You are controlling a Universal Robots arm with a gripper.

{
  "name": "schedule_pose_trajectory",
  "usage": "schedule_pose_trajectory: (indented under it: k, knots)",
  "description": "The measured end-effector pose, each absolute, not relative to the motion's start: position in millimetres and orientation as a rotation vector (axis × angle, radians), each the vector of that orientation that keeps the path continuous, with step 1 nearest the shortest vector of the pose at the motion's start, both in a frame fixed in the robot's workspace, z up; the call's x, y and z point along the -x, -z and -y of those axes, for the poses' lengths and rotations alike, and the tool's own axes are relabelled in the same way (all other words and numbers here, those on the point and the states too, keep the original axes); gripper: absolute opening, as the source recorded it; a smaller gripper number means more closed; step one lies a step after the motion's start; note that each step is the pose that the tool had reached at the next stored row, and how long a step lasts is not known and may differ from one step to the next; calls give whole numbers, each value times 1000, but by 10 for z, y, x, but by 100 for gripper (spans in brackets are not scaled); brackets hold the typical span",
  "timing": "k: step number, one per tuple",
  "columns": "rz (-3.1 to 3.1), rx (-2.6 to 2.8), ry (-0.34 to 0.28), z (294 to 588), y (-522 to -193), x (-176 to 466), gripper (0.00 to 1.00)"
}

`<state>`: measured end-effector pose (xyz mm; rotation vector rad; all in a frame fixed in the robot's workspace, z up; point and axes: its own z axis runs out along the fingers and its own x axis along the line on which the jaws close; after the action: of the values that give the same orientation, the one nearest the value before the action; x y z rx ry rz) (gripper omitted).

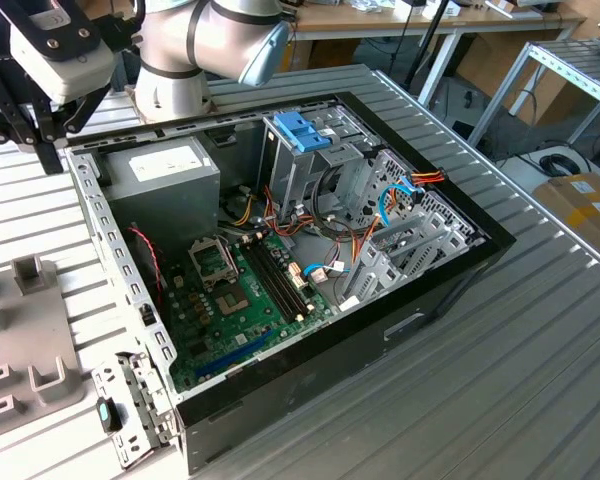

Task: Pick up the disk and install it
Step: 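Reach for the disk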

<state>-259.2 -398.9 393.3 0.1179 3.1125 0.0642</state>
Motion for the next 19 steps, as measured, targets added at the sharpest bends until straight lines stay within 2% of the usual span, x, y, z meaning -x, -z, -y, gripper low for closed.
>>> schedule_pose_trajectory:
  k: [19]
  knots:
    - [-3112, -118, -60, 3989, -3933, 2726, 11]
